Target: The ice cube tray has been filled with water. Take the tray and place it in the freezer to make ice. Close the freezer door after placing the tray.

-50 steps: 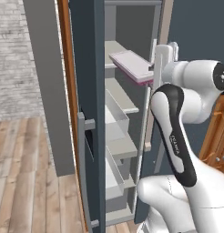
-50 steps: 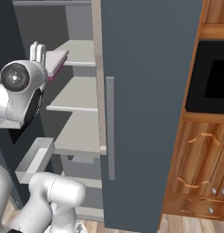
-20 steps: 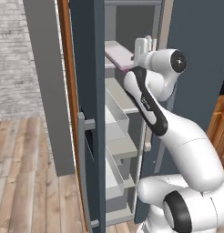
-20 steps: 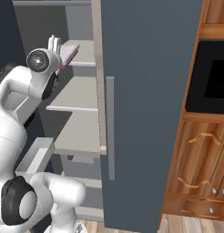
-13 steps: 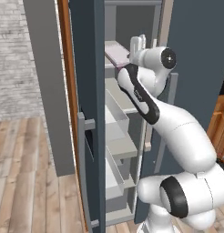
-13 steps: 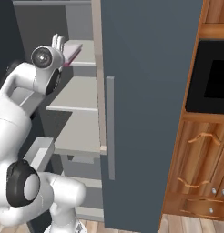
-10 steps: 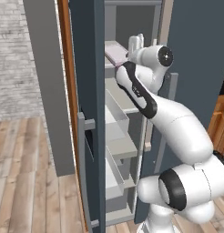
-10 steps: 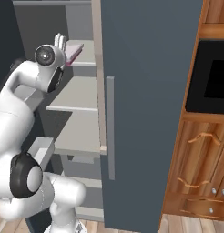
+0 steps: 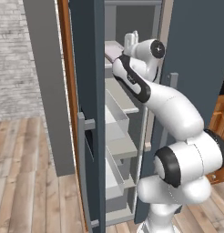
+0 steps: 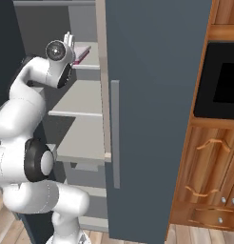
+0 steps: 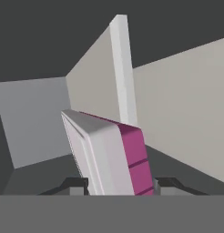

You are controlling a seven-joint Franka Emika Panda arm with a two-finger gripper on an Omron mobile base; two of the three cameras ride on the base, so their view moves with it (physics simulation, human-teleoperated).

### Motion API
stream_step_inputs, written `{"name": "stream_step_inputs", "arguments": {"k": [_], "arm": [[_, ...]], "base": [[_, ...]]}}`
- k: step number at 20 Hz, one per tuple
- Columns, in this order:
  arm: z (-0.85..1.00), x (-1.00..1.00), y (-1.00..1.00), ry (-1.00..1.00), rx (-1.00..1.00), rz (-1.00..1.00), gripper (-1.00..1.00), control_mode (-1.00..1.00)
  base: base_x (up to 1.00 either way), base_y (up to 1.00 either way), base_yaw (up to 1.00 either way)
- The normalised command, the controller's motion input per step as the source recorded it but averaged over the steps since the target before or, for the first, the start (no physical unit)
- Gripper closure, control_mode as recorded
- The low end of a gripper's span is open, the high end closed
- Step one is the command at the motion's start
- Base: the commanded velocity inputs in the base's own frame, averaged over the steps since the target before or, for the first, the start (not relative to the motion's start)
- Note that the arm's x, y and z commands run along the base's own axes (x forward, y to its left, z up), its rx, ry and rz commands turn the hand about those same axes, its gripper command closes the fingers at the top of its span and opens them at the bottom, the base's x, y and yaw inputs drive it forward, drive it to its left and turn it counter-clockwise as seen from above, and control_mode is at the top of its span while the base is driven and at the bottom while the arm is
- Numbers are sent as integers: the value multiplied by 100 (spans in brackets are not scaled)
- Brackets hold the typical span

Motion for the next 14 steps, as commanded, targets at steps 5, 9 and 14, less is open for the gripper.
{"name": "stream_step_inputs", "arguments": {"k": [5,9,14], "arm": [[0,46,11,0,-1,0,100,-100],[0,52,18,0,-2,-2,100,-100],[0,57,11,1,-1,-2,100,-100]], "base": [[0,0,0],[0,0,0],[0,0,0]]}}
